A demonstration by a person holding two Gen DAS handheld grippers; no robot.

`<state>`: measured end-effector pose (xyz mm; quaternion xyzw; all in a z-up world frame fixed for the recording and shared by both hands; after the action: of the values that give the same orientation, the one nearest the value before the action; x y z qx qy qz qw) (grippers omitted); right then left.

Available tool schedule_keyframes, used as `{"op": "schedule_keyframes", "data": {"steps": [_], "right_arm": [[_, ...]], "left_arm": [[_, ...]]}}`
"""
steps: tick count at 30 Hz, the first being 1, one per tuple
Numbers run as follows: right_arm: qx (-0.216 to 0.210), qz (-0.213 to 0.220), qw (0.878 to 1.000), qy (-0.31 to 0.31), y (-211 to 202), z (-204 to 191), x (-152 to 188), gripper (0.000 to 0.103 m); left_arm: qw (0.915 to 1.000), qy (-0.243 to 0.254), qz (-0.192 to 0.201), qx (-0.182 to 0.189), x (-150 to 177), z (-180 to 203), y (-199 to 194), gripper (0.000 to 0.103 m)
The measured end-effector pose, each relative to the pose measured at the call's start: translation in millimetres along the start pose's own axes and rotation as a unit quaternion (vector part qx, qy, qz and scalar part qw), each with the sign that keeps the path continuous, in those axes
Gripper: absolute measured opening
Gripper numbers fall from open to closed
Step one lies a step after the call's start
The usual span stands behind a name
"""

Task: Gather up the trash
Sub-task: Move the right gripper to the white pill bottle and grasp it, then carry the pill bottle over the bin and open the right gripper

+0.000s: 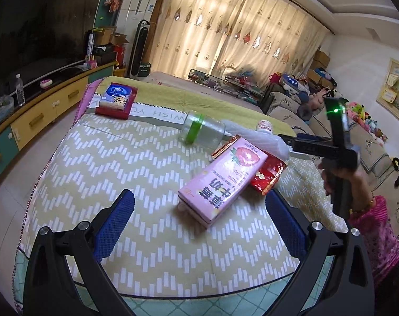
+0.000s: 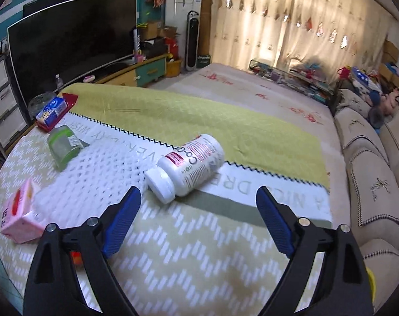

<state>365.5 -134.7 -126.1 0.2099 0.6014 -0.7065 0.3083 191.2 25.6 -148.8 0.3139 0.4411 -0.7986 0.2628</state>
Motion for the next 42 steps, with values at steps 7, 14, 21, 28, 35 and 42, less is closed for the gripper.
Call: {"op": "schedule_keyframes", "data": {"steps": [7,14,21,28,35,42], "right_arm": [[-0.022,-0.005,0.999,-0.045,31,-10,-9,0.093],[-0.054,-0.012,0.996,-0.066,54,-15,-15,0.093],[-0.098,-0.023,0.993,-0.056,76,-17,-26,0.094],[-0.100,-0.024,0.994,-0.020,75,-11,-24,0.083],[-0.077,-0.016,0.997,0.001,40,3,-14,0.083],[-0.037,-0.005,0.998,0.044,-19,28,8,0.083]], "left_arm": [[0.9999,0.004,-0.013,0.001,-2,6,9,0.098],[0.9997,-0.001,-0.022,0.009,-5,14,19,0.098],[0.9994,0.001,-0.032,0.010,-5,23,26,0.098],[0.9993,0.002,-0.037,0.006,-5,27,30,0.098],[0.9991,0.008,-0.037,0.017,-2,36,31,0.098],[0.9992,0.014,-0.027,0.024,3,46,19,0.098]]}}
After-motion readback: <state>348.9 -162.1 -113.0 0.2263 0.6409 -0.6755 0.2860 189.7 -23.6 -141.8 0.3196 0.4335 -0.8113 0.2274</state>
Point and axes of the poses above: each gripper's, at about its wrist camera, not at the fingertips, and y roughly the way its jaws point, z to its right, x to its underside, the point moved 9 cm from there along y, roughly the way its jaws point, and after that the axes turned 10 degrees about x, right-handed, at the moved point
